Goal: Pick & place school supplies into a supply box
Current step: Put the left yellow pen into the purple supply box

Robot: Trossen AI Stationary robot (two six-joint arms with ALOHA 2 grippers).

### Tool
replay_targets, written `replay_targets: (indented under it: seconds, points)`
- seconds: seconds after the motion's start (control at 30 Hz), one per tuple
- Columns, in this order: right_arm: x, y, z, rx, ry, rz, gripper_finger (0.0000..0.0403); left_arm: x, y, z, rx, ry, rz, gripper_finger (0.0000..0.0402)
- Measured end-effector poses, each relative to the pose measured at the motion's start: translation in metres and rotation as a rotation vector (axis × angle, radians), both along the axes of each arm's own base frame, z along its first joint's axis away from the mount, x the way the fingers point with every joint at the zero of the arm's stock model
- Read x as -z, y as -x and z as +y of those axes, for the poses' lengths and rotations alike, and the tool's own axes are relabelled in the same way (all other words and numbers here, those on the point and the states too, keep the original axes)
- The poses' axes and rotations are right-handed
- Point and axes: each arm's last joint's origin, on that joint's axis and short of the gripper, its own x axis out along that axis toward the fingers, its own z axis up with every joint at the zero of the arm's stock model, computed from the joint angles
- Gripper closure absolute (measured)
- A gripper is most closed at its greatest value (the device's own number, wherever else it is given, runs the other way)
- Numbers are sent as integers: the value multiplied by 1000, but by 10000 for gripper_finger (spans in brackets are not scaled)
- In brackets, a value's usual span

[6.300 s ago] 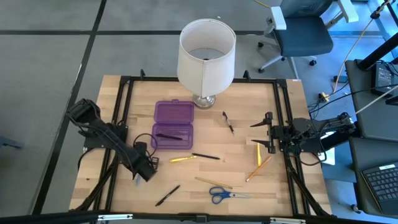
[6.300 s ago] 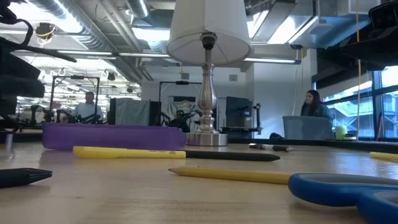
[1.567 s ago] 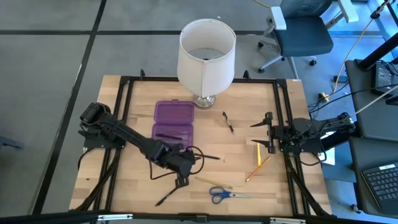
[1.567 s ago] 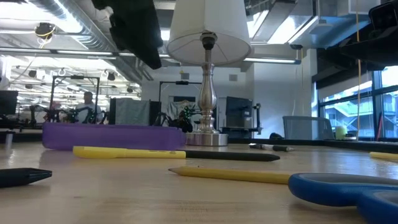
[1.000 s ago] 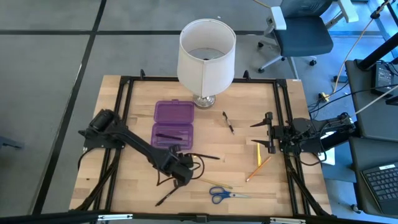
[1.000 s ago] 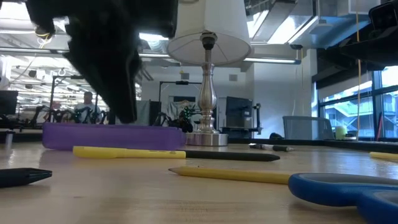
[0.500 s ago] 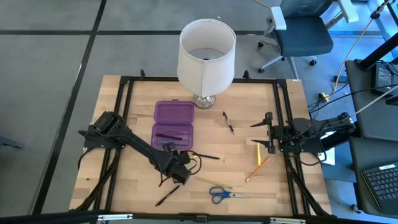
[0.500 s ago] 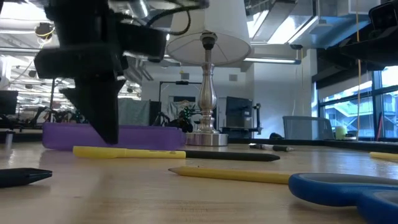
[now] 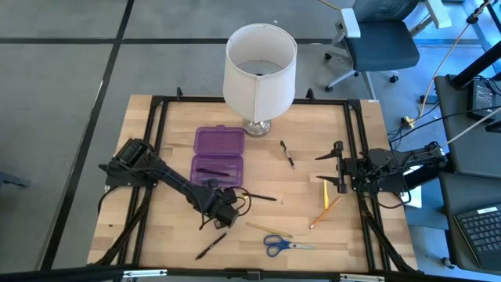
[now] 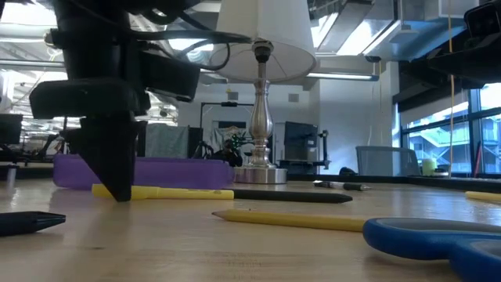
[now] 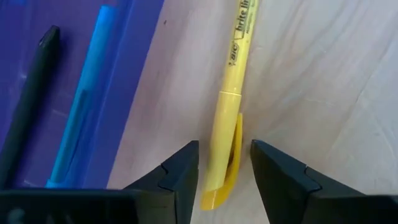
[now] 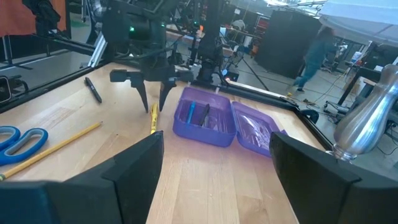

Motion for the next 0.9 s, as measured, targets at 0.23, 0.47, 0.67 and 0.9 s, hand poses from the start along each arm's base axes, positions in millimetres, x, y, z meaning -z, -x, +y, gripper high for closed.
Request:
replay_targets:
  seconds: [0.23,0.47,0.67,0.9]
  points:
    - [0,0,0,0,0,0,106,1,-2,-2,45,27,-10,262]
    - [0,0,0,0,0,0,106,1,-3,-3,50,56,-9,310]
    - [0,0,0,0,0,0,106,1,-3,-3,51,52,-8,357]
    - [0,0,0,0,0,0,106,-12,-10,-8,72,57,10,355]
